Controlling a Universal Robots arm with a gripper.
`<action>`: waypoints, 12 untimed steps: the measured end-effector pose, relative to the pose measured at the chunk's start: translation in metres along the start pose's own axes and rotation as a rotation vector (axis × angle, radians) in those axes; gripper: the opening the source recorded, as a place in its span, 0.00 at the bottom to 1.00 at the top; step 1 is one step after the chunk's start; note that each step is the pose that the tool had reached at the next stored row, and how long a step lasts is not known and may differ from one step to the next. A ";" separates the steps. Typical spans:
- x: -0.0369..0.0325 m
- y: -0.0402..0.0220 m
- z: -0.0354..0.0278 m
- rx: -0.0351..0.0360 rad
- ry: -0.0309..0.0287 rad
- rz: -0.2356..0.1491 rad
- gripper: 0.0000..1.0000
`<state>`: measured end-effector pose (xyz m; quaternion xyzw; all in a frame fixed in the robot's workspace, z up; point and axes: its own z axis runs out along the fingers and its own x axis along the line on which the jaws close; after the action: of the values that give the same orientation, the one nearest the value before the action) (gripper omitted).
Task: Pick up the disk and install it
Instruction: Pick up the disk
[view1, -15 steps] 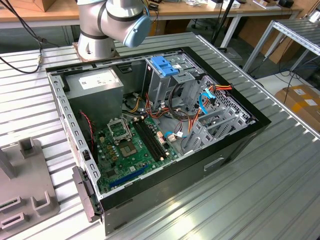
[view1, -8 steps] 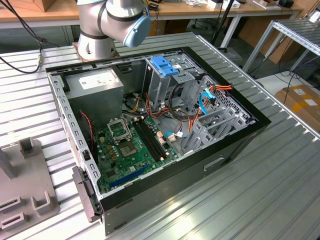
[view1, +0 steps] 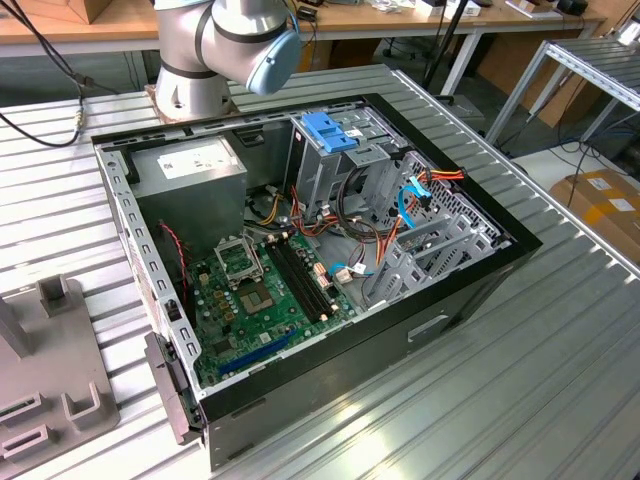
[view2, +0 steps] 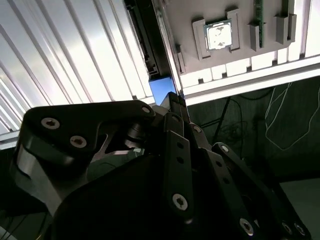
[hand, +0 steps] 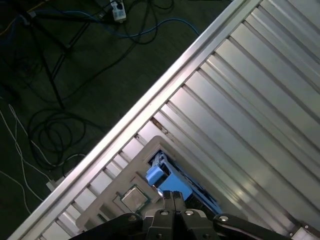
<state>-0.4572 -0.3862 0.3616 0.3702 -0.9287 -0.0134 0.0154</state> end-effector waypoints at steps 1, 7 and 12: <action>0.0000 0.0000 0.0000 0.0003 0.0005 -0.015 0.11; 0.0000 0.0000 0.0000 0.0016 0.0030 -0.084 0.11; 0.0000 0.0000 0.0000 0.0024 0.0047 -0.130 0.11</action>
<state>-0.4572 -0.3862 0.3616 0.4300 -0.9026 -0.0124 0.0163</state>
